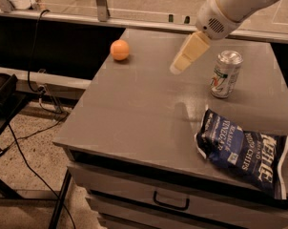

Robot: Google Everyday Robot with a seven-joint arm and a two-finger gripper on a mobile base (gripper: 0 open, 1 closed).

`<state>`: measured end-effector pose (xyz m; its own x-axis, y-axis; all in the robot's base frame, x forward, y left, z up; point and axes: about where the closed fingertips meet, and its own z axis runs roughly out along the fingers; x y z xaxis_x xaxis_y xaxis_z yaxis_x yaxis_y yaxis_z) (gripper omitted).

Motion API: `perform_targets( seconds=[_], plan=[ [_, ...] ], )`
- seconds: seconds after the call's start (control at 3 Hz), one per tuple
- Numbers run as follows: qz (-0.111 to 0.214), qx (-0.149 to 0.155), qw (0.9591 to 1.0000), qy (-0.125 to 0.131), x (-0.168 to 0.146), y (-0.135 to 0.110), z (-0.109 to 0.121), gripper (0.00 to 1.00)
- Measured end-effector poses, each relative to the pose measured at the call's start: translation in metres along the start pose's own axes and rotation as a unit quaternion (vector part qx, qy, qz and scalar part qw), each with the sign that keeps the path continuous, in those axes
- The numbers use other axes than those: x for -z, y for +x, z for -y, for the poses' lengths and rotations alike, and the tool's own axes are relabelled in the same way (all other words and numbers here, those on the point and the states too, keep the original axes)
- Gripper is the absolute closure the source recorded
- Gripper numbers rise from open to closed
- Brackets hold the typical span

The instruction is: Pick orange

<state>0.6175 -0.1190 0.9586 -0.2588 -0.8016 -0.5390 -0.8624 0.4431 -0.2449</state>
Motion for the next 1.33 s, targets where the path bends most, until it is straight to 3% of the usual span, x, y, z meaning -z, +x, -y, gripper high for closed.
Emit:
perform_targets(
  seconds=[0.33,0.67,1.0,1.33],
  plan=[
    [0.056,-0.057,0.9967,0.012,-0.03,-0.031,0.0,0.0],
    [0.085,-0.09,0.9916,0.037,-0.066,-0.057,-0.003,0.0],
    [0.113,-0.1,0.9866,0.061,-0.064,-0.069,0.011,0.0],
    [0.113,-0.098,0.9868,0.061,-0.063,-0.07,0.01,0.0]
  ],
)
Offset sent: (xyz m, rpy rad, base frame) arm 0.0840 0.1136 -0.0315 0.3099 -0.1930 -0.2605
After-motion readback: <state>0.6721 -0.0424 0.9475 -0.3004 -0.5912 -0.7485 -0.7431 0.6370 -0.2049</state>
